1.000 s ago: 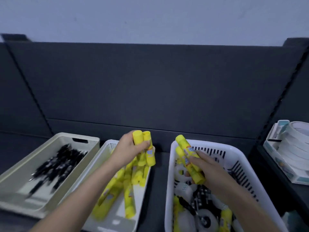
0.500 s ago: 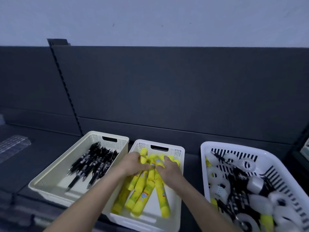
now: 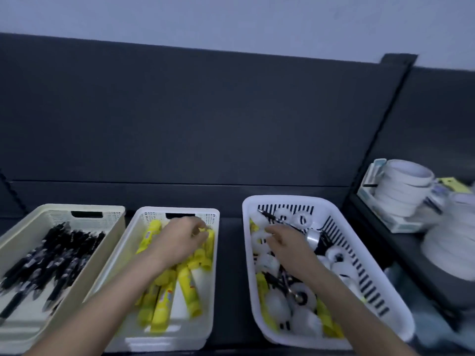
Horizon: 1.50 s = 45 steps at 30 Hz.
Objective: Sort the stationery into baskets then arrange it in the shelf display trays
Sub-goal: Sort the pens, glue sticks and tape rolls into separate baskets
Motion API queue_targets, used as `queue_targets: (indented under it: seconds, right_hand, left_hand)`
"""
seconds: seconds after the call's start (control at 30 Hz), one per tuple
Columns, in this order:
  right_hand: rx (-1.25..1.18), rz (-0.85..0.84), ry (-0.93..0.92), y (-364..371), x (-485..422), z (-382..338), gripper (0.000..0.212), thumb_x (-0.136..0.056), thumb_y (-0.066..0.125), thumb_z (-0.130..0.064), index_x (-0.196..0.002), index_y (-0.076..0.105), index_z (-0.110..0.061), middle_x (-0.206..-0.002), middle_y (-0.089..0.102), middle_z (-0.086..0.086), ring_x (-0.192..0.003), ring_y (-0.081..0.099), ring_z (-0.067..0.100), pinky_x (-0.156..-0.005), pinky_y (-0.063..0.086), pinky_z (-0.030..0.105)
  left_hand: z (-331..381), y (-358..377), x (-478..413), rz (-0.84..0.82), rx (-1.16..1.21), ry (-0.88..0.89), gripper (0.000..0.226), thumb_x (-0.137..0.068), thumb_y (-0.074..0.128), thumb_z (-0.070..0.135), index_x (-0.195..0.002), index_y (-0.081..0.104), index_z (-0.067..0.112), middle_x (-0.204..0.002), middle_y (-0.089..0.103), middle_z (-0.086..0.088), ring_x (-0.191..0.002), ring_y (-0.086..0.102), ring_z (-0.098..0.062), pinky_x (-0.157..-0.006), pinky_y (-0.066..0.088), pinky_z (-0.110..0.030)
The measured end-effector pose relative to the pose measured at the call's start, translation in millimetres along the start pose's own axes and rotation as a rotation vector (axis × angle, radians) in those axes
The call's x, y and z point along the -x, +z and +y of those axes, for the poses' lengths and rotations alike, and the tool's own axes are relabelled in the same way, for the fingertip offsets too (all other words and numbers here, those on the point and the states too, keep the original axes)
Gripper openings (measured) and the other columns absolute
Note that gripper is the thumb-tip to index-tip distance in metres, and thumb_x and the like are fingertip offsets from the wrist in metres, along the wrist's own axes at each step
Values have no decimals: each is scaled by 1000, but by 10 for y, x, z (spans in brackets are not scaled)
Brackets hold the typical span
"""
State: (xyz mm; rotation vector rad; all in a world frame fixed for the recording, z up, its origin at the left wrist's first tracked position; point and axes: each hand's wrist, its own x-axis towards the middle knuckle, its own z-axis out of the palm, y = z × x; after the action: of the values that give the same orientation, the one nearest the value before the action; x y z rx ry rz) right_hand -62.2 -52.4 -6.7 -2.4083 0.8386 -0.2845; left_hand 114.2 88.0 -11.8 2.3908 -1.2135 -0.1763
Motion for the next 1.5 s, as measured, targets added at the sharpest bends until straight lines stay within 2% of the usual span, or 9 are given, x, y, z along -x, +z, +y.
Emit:
queue_targets:
  seconds: [0.17,0.3,0.5,0.63,0.8,0.93,1.1,1.27,1.5]
  right_hand:
    - [138,-30,138,-385,125,589,30,-97,42,-15,-107,59,7,-105,63,24,-100,58,37,-80,46,39]
    - [308,-207,129,-530,223,941,38,-93,50,-25,-129,51,-12,-133,52,5,-117,52,20,-89,44,27]
    - [658,-303,7,-300,124,1068,37,-89,53,-29,-124,51,-16,-117,49,4,-105,51,22,-78,40,27]
    - [454,-184,62,-318,-155,1119,38,-86,62,-27,-58,38,-15,-65,36,-2,-57,39,12,-48,27,20]
    - [254,-74,17,-491,-145,1224,37,-88,59,-25,-123,55,-13,-122,52,5,-111,54,18,-86,42,22]
    - [414,-333,-178,-518,117,1305,16,-88,53,-14,-90,69,-18,-91,62,-4,-79,55,7,-63,41,12]
    - [670,-494,-340,-360,145,1226,34,-85,52,-14,-117,60,-23,-120,54,5,-112,47,25,-92,42,42]
    - [636,-403,-260,-413,37,1205,29,-83,61,-29,-109,58,-16,-110,58,5,-103,54,24,-81,36,32]
    - [367,-201,-162,-797,178,1028,20,-88,60,-29,-91,43,-21,-79,48,-5,-71,47,12,-55,33,22]
  left_hand:
    - [514,226,-28,-99,54,131,24,-92,51,23,-109,64,12,-102,68,-5,-98,60,-22,-83,46,-29]
    - [805,442,-74,-227,10,232,27,-91,49,22,-110,62,9,-104,67,-9,-100,60,-25,-85,48,-35]
    - [1256,640,-118,-681,-511,375,71,-79,63,52,-140,35,32,-134,44,-2,-119,48,-24,-76,38,-31]
    - [1386,738,-212,-681,-522,315,43,-78,70,39,-113,62,15,-118,58,-4,-89,55,-21,-67,42,-30]
    - [1342,797,-368,-689,-405,281,23,-74,74,23,-88,59,13,-101,65,-7,-80,52,-20,-67,42,-30]
    - [1352,769,-445,-582,-378,303,19,-74,73,18,-84,57,16,-84,55,-2,-77,49,-19,-63,39,-28]
    - [1394,767,-522,-292,-288,281,17,-76,65,8,-86,56,18,-95,59,-2,-87,52,-20,-65,40,-27]
    - [1307,773,-352,-304,-493,288,57,-83,63,28,-136,42,26,-152,22,-7,-140,22,-26,-112,27,-37]
    - [1340,713,4,-317,-758,334,26,-92,45,26,-92,64,9,-99,65,-9,-100,56,-26,-89,30,-30]
